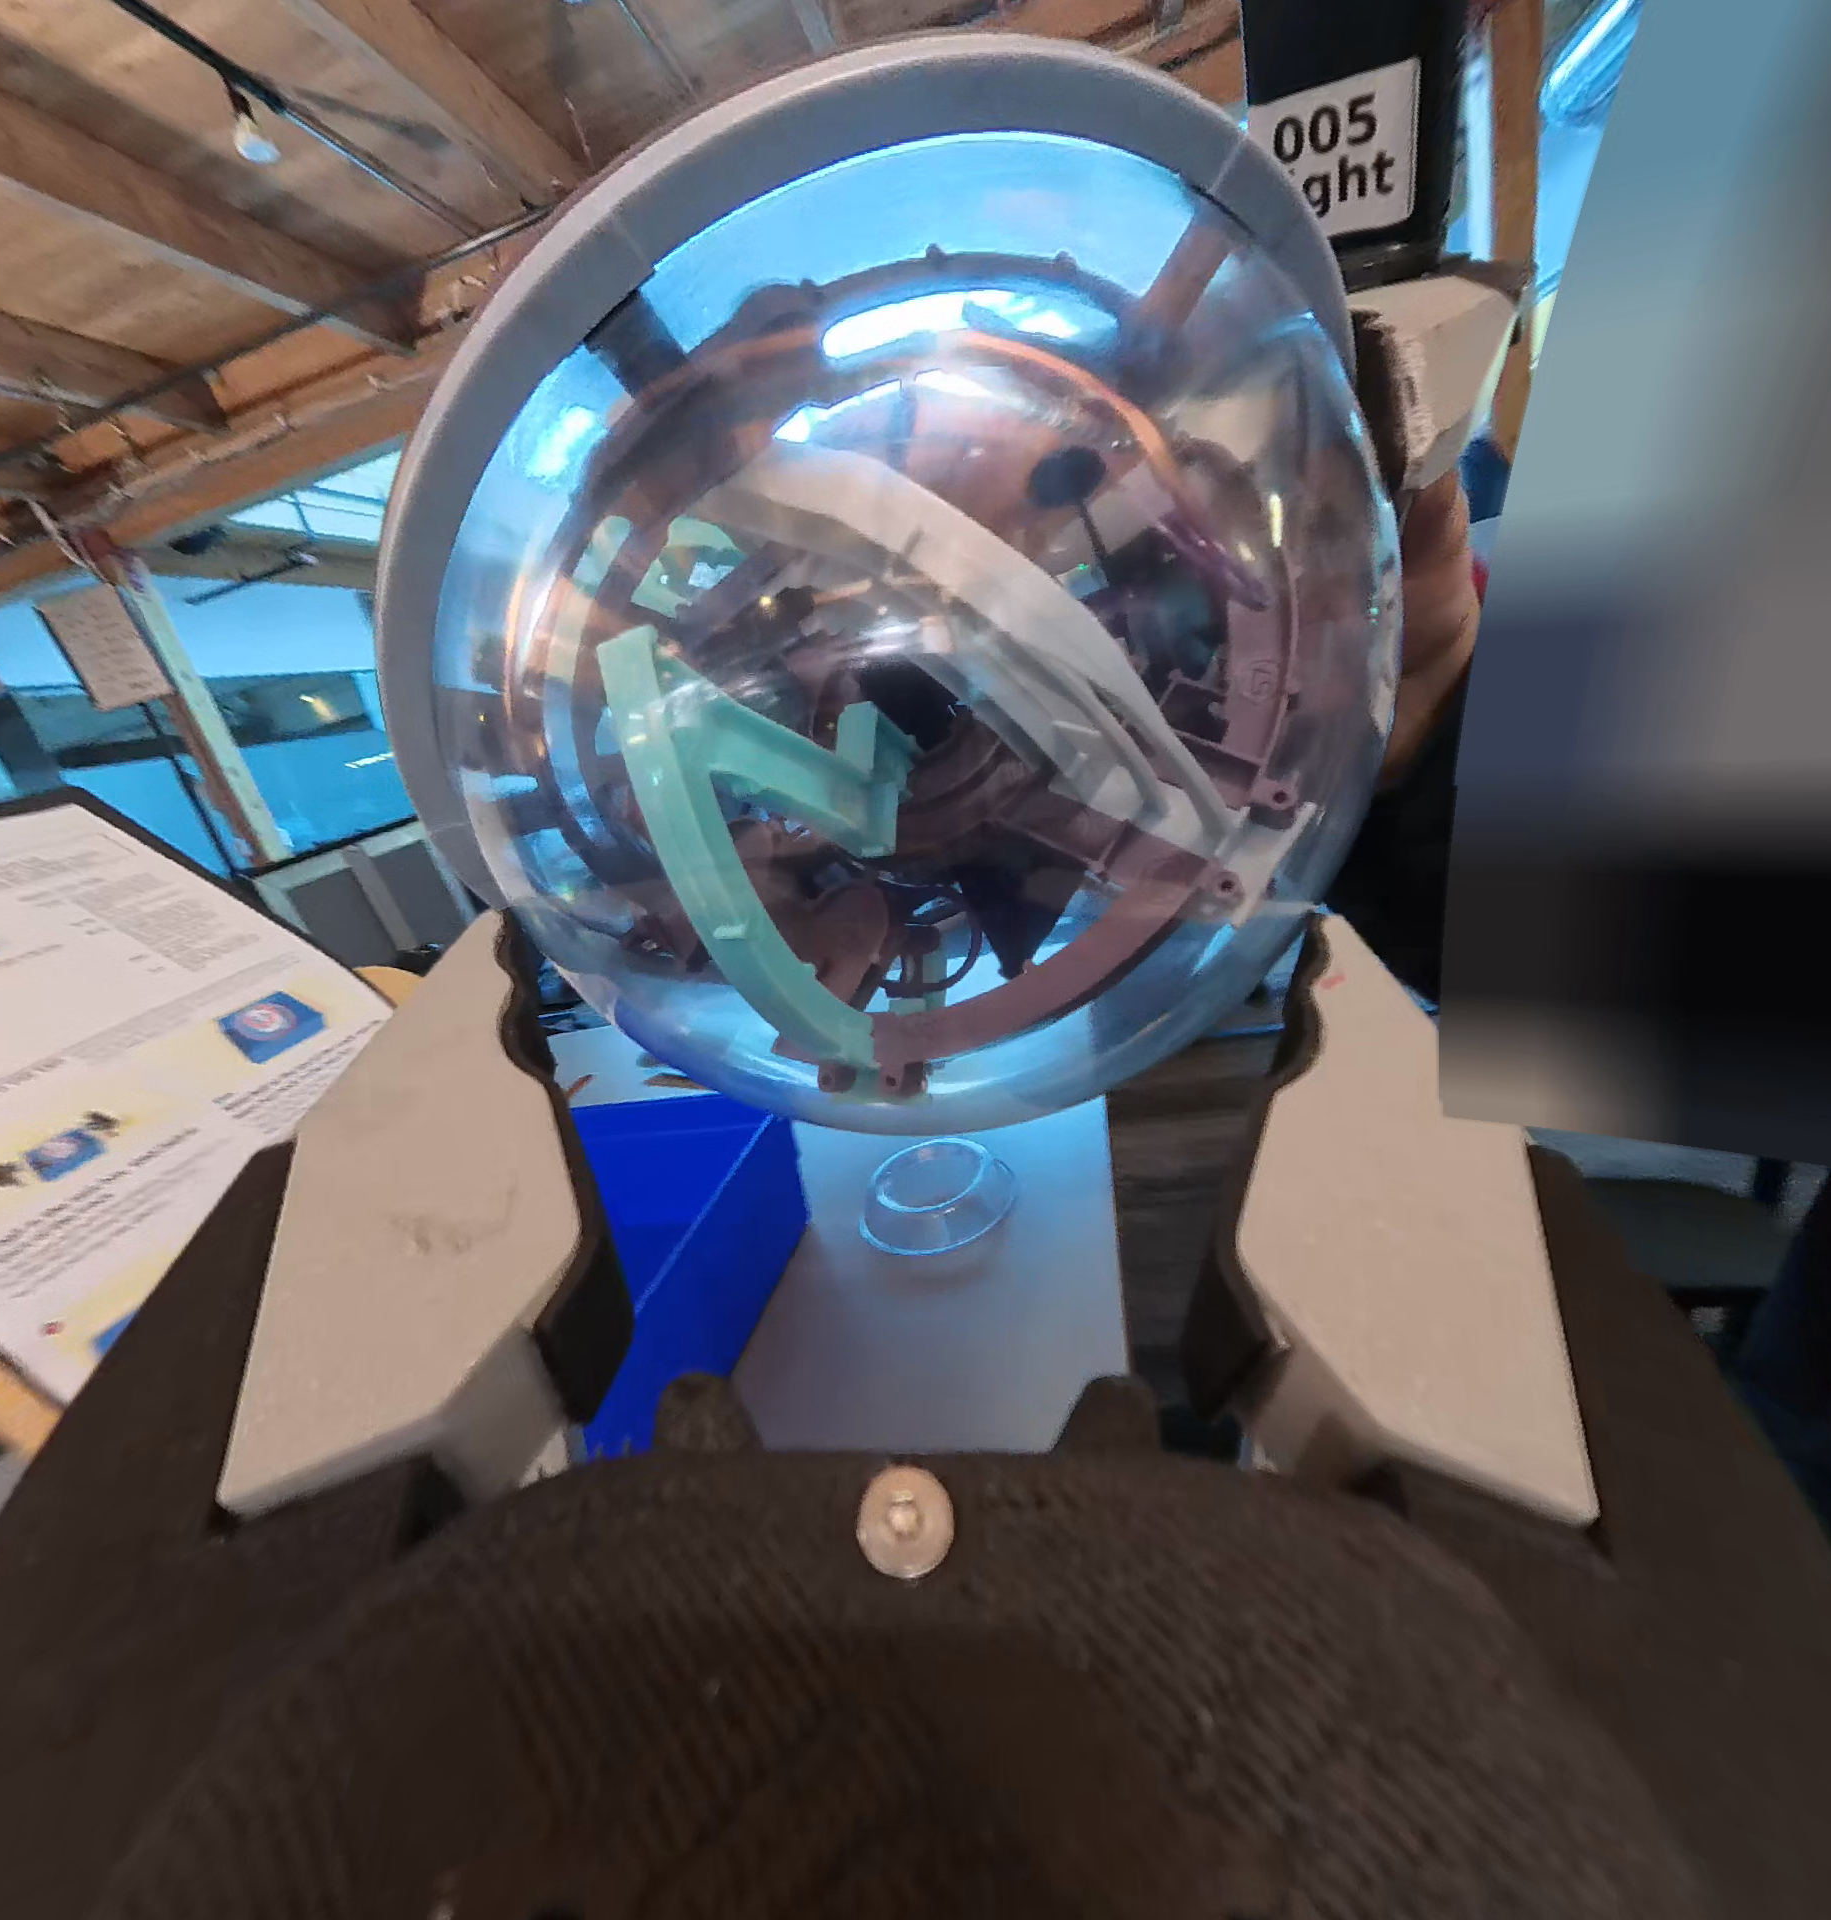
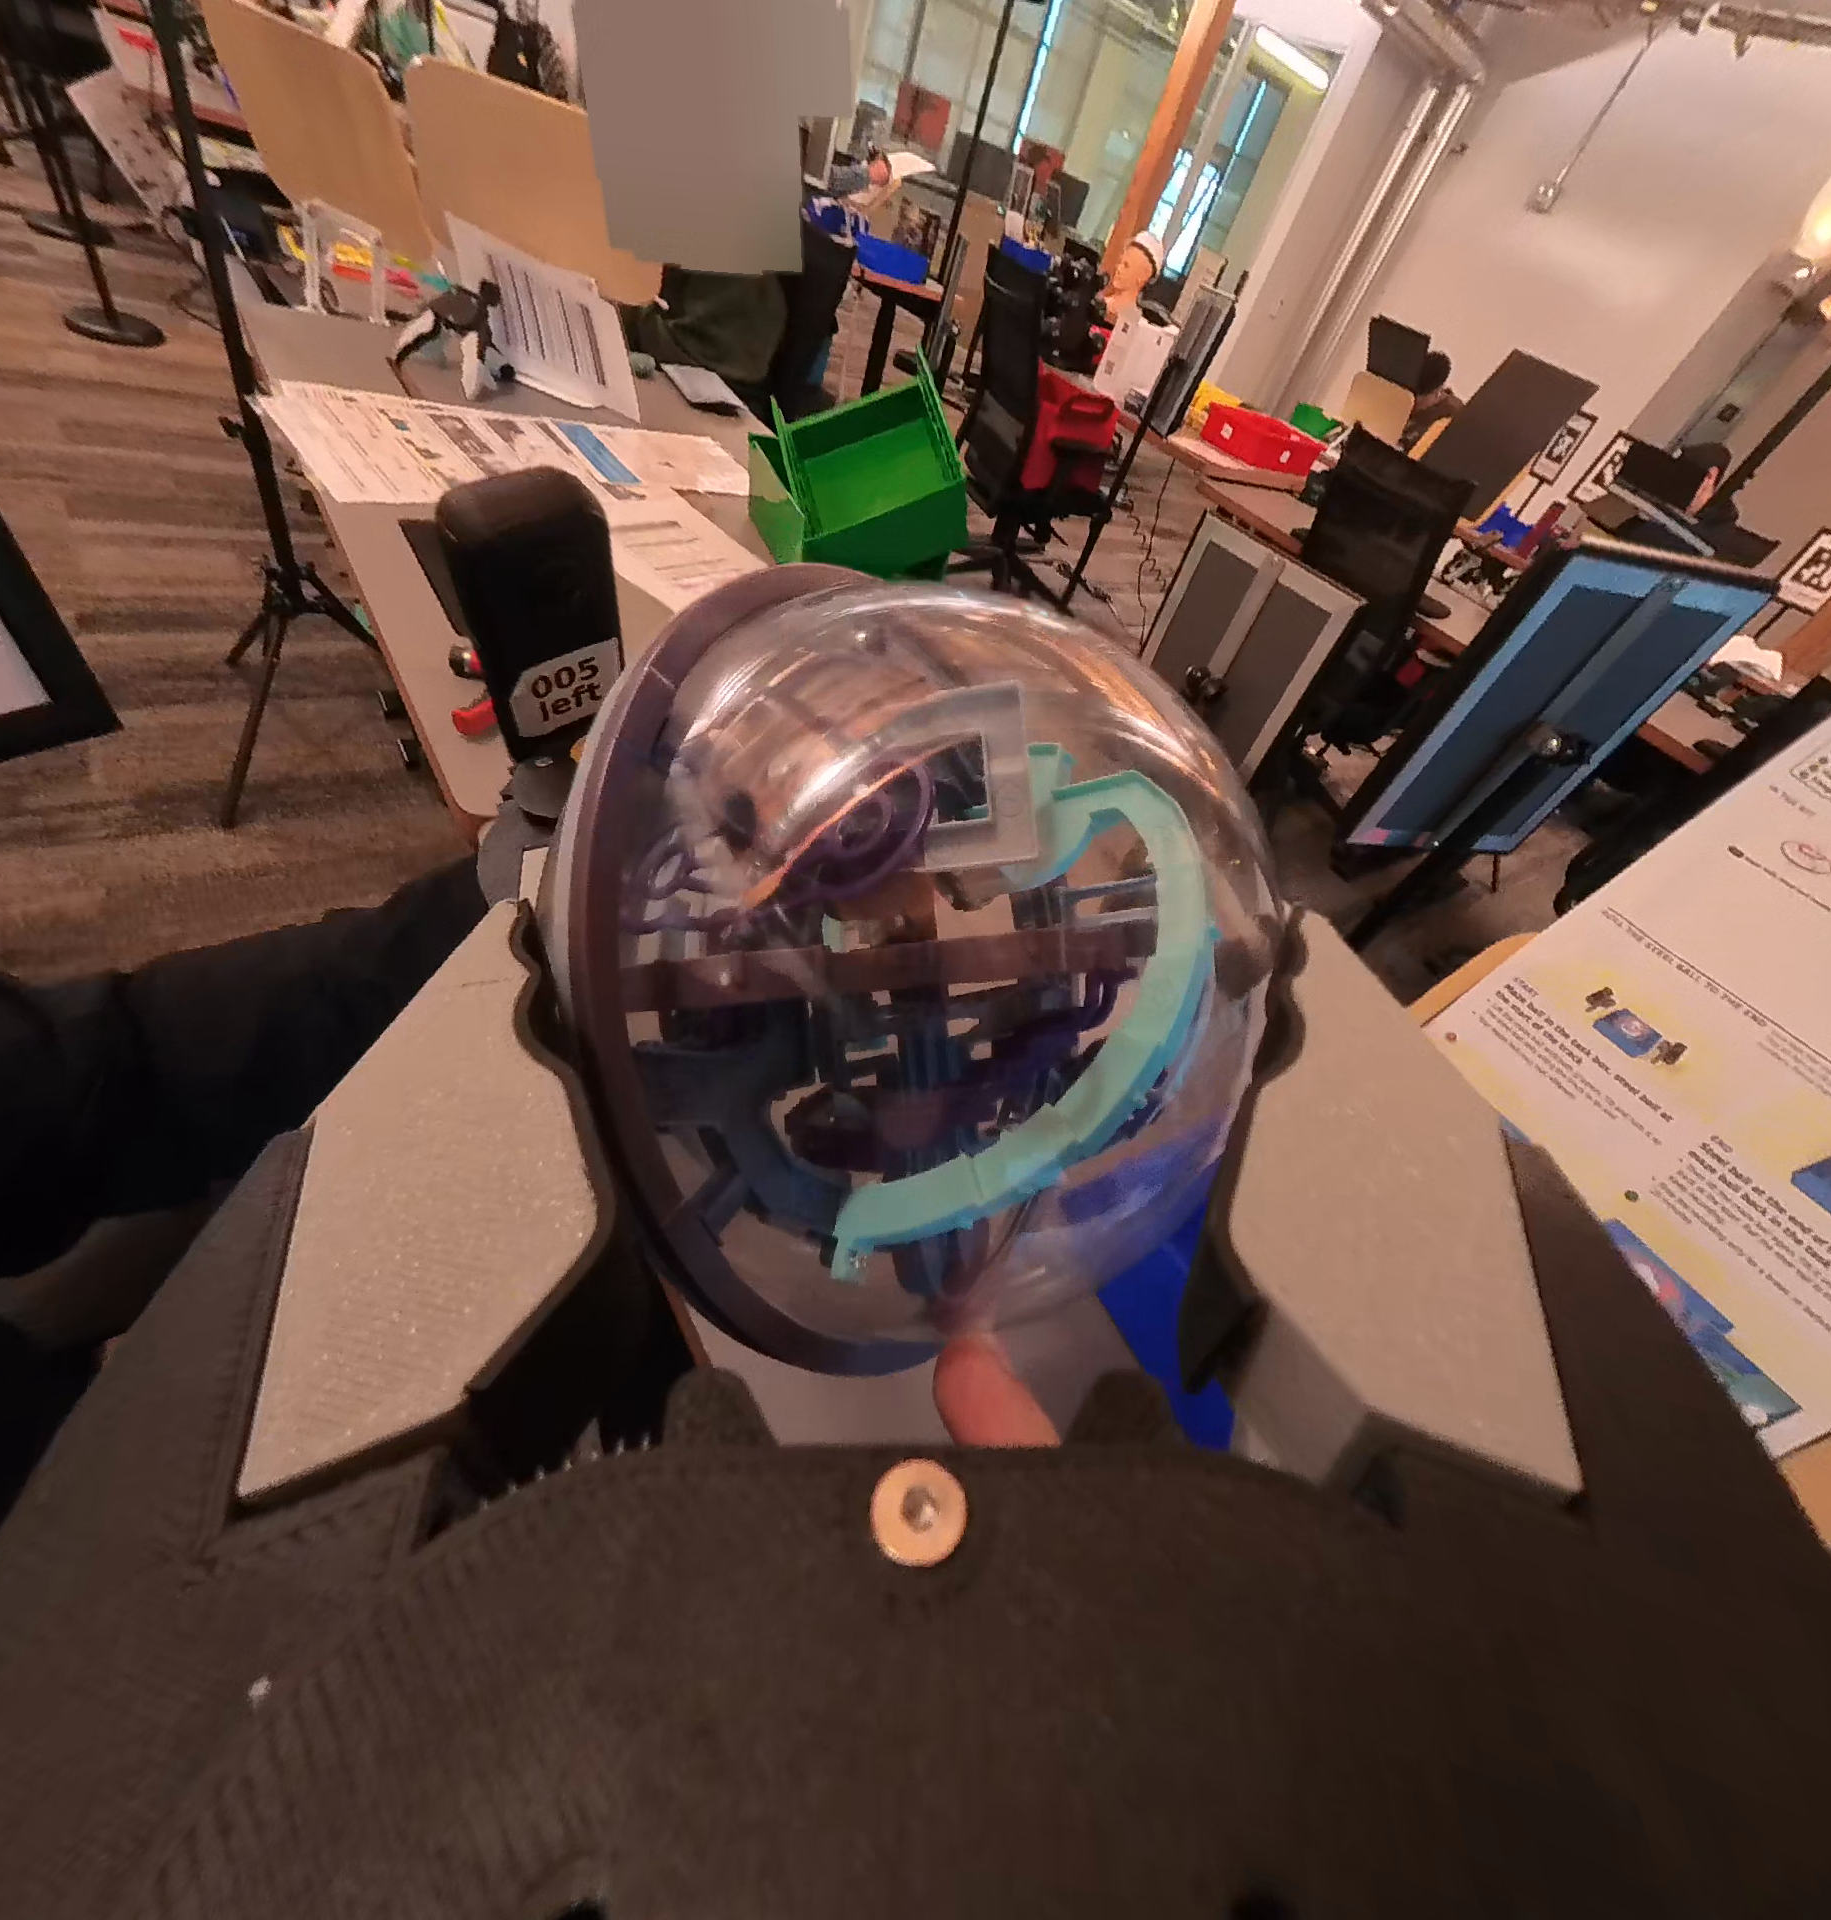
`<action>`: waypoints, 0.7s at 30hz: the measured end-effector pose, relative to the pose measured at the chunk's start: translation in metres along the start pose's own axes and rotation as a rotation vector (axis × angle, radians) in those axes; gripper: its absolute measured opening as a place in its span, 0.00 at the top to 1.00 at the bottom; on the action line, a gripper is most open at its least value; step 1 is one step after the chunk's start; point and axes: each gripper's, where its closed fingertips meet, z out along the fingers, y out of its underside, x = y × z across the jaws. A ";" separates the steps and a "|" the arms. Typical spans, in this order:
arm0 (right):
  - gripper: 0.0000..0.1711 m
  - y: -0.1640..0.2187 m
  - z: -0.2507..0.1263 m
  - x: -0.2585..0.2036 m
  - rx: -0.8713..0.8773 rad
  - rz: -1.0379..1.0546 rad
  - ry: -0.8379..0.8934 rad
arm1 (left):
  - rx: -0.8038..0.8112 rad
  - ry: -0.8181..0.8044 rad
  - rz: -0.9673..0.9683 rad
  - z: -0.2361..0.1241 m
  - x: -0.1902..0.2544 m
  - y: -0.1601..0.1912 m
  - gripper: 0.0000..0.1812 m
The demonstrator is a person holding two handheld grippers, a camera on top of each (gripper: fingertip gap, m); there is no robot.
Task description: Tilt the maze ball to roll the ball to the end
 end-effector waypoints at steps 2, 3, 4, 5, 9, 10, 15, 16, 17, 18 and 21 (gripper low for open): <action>0.23 -0.001 0.000 0.001 -0.025 0.007 0.007 | 0.011 0.007 -0.020 0.001 0.000 -0.001 0.24; 0.23 -0.002 0.001 0.002 -0.038 0.009 0.009 | 0.015 0.009 -0.032 0.002 0.000 0.000 0.24; 0.23 -0.002 0.001 0.002 -0.051 0.013 0.012 | 0.021 0.013 -0.044 0.003 0.000 0.000 0.24; 0.23 -0.002 0.001 0.003 -0.060 0.016 0.014 | 0.026 0.015 -0.055 0.003 0.000 0.000 0.23; 0.23 0.000 0.002 0.006 -0.078 0.029 0.016 | 0.034 0.018 -0.079 0.006 -0.001 0.003 0.24; 0.23 0.001 0.002 0.007 -0.080 0.034 0.016 | 0.035 0.018 -0.083 0.007 -0.001 0.003 0.23; 0.19 0.010 0.003 0.012 -0.122 0.021 0.033 | 0.041 0.014 -0.108 0.011 -0.004 0.004 0.24; 0.19 0.011 0.004 0.013 -0.126 0.022 0.035 | 0.044 0.013 -0.110 0.011 -0.004 0.004 0.24; 0.19 0.011 0.004 0.013 -0.128 0.025 0.034 | 0.048 0.013 -0.115 0.012 -0.004 0.004 0.24; 0.19 0.011 0.004 0.013 -0.130 0.027 0.032 | 0.053 0.014 -0.121 0.012 -0.004 0.004 0.24; 0.20 0.012 0.003 0.011 -0.131 0.025 0.026 | 0.060 0.025 -0.134 0.012 -0.002 0.006 0.24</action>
